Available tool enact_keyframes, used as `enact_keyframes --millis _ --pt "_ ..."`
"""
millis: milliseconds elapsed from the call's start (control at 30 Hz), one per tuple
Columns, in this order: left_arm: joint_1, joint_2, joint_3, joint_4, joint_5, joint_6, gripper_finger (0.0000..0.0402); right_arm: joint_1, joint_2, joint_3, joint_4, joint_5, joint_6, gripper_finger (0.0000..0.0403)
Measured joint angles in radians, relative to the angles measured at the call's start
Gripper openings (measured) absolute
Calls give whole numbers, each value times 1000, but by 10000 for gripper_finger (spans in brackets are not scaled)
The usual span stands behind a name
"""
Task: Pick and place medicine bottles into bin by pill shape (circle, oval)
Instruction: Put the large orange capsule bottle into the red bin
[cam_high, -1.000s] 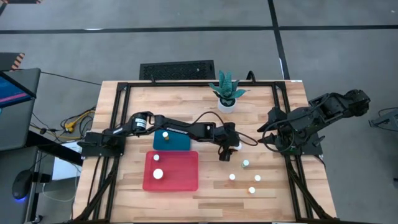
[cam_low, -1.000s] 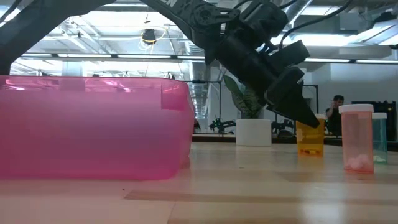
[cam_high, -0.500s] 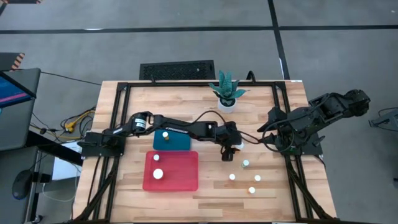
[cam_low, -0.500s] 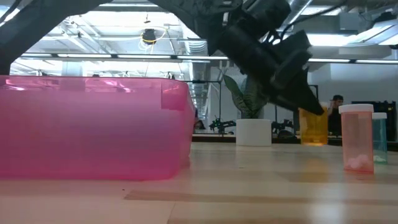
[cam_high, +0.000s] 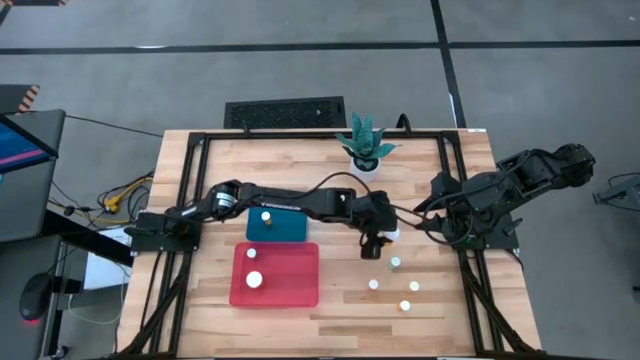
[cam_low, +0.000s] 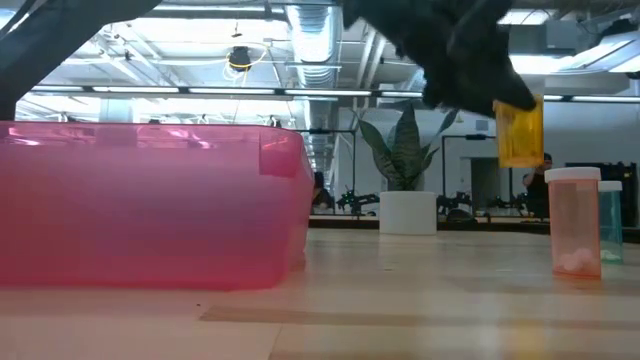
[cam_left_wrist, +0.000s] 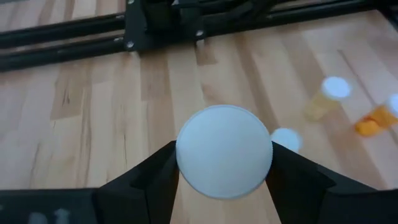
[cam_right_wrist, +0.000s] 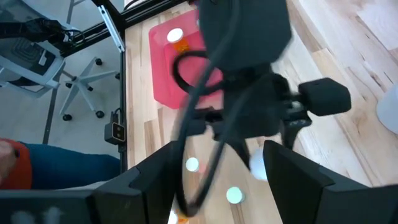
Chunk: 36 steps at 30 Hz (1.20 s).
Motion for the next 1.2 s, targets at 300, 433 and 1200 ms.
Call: enact_keyframes --millis 300,433,1200 --pt "-28 -33 158 -270 6 20 205 0 0 0 0 0 -22 240" --pt "-42 -104 159 -343 6 16 206 0 0 0 -3 0 -29 240" --pt "-312 -548 160 -785 -459 -265 206 0 0 0 16 0 -47 240"
